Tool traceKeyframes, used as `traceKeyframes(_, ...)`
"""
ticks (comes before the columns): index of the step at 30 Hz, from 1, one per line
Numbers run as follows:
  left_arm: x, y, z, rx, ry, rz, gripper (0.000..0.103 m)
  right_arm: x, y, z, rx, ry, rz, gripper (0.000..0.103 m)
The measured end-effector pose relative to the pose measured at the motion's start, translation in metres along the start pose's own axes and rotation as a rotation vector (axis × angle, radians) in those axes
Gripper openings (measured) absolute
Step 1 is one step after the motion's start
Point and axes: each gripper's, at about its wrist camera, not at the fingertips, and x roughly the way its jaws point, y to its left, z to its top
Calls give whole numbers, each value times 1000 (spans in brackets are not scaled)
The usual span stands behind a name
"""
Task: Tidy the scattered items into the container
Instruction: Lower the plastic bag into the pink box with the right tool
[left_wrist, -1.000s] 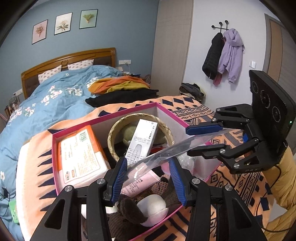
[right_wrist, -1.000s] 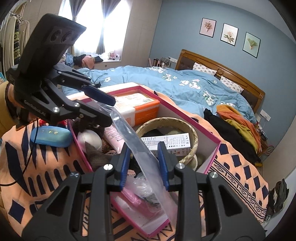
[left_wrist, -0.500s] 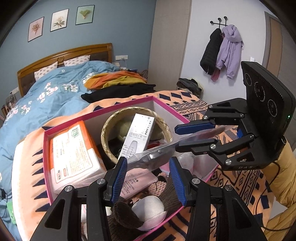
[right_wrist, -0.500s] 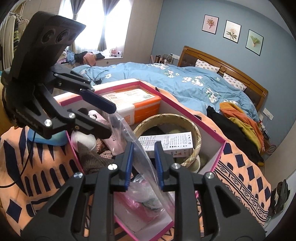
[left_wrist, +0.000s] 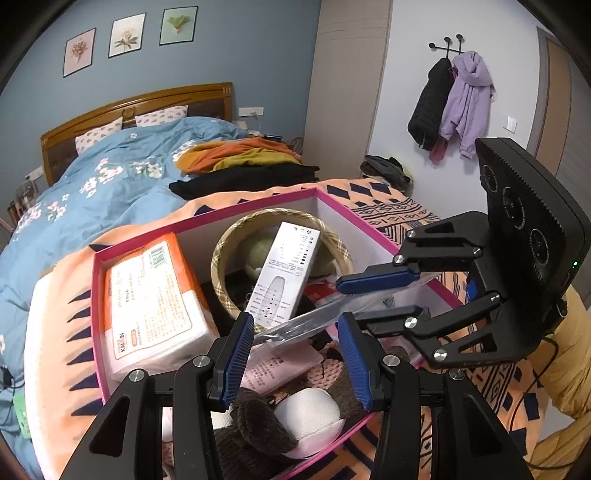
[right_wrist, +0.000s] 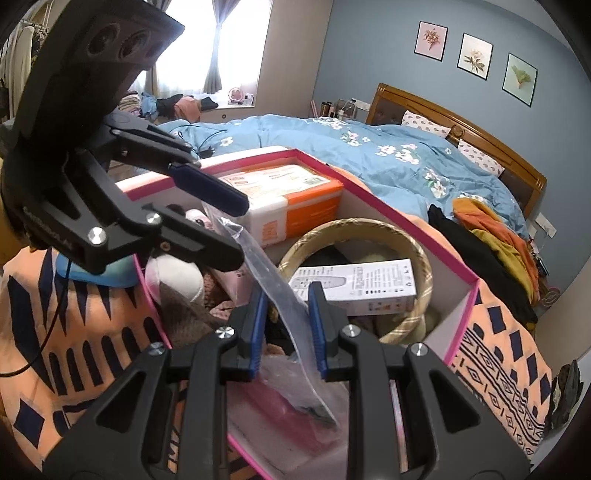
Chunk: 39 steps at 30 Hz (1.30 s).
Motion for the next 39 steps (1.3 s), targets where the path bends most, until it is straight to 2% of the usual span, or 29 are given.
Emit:
traceKeyframes(7,7,-3,-2,11,14,0,48,-3,-1,-4,5,2,-11,28)
traceKeyframes(20,11,0,-11,12,29,16,51,-33,-9,-27,11,-3,-91,27)
traceKeyframes(22,12,0,-11,13,31,24,51,-30,-6,-27,-4,3,-104,20)
traceKeyframes(26,12,3,-13,-7,33,31,50,-22,-5,-24,-14,8,-120,15)
traceKeyframes(36,10,7,-22,-25,37,28,50,-10,-5,-25,6,29,-105,15)
traceKeyframes(39,10,6,-23,-23,36,28,50,-12,-2,-26,6,36,-108,20)
